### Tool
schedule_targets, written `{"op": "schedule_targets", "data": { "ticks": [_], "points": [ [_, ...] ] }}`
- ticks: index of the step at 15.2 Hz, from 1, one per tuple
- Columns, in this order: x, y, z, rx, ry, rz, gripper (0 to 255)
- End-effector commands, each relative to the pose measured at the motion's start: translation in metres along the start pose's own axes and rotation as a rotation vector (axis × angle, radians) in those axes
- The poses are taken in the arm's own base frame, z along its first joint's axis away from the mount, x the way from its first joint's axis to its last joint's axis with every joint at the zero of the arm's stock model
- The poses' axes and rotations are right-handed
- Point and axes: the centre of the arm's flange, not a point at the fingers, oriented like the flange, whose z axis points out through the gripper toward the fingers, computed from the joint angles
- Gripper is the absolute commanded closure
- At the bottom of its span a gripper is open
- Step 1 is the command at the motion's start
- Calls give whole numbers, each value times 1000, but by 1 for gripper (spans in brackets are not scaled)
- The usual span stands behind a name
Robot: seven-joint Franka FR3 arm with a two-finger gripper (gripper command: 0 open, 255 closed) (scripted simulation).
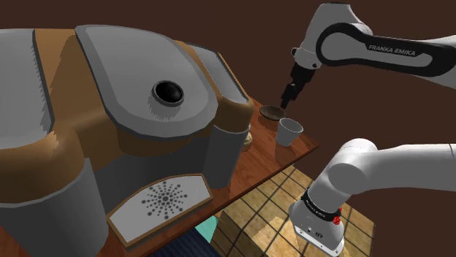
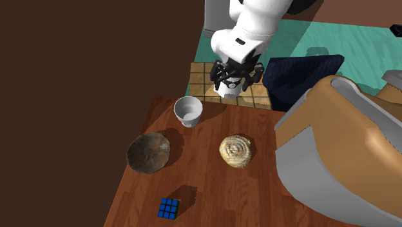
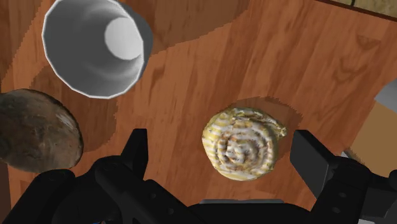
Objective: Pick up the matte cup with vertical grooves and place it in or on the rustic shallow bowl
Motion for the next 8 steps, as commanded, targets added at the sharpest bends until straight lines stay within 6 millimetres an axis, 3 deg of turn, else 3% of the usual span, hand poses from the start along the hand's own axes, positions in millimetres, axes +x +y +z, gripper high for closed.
{"op": "schedule_targets", "data": {
  "ticks": [1,8],
  "points": [
    [-6,12,25,-6,-2,4,0],
    [-24,49,106,-28,-11,21,0]
  ]
}}
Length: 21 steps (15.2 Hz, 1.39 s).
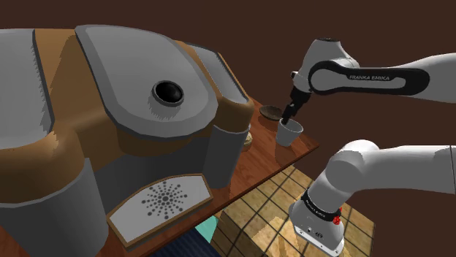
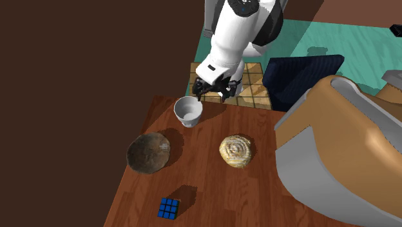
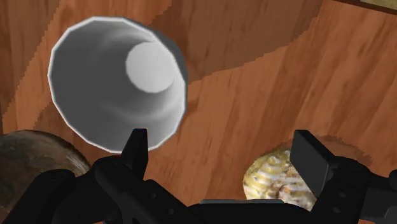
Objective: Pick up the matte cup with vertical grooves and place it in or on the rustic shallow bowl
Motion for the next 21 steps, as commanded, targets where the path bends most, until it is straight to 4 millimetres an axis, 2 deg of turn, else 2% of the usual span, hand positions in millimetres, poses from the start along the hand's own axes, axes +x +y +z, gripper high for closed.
{"op": "schedule_targets", "data": {
  "ticks": [1,3,11,19,20,21],
  "points": [
    [-6,10,24,-7,0,4,0],
    [-12,20,47,-13,-3,9,0],
    [-13,24,91,-15,-4,10,0],
    [-13,24,94,-15,-4,10,0],
    [-13,24,94,-15,-4,10,255],
    [-13,24,94,-15,-4,10,255]
  ]
}}
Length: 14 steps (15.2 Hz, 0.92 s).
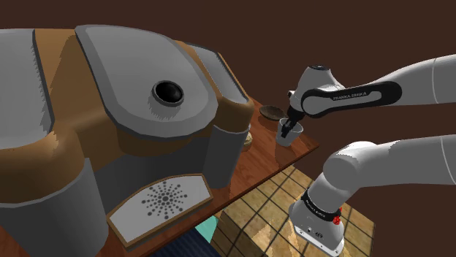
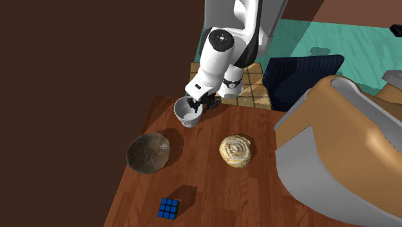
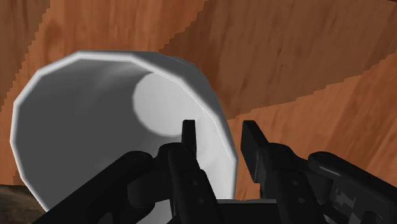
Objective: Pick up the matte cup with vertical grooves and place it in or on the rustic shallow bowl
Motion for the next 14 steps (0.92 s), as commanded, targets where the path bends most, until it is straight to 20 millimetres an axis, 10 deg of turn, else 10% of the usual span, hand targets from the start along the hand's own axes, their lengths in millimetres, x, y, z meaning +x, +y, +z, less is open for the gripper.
{"op": "schedule_targets", "data": {
  "ticks": [1,14],
  "points": [
    [0,0,0,0,0,0,255],
    [1,5,-31,0,0,0,255]
  ]
}}
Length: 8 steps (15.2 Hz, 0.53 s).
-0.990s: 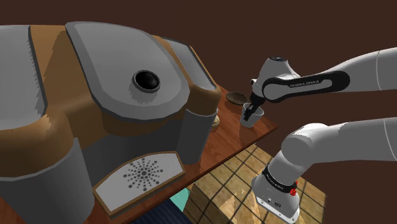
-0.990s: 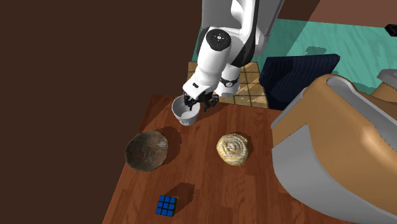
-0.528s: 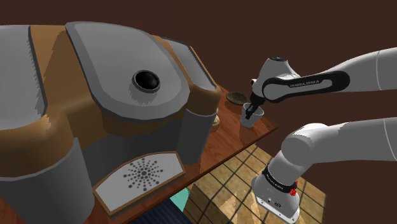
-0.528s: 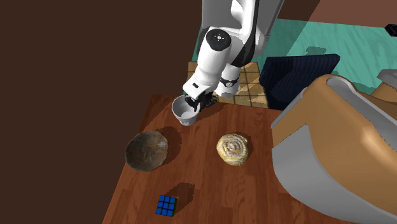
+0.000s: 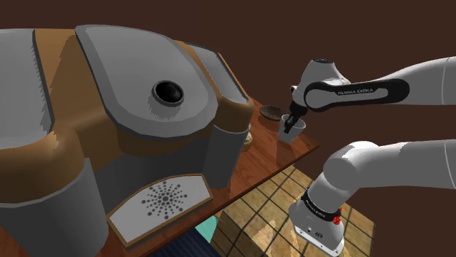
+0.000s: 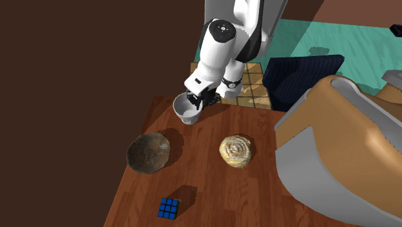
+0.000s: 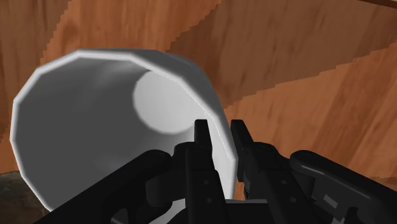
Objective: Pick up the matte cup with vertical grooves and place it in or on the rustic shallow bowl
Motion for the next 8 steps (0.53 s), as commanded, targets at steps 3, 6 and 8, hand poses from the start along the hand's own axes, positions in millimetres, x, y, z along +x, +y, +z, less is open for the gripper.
{"op": "schedule_targets", "data": {
  "ticks": [3,6,8],
  "points": [
    [1,4,-22,0,0,0,255],
    [2,7,-38,0,0,0,255],
    [2,8,-48,0,0,0,255]
  ]
}}
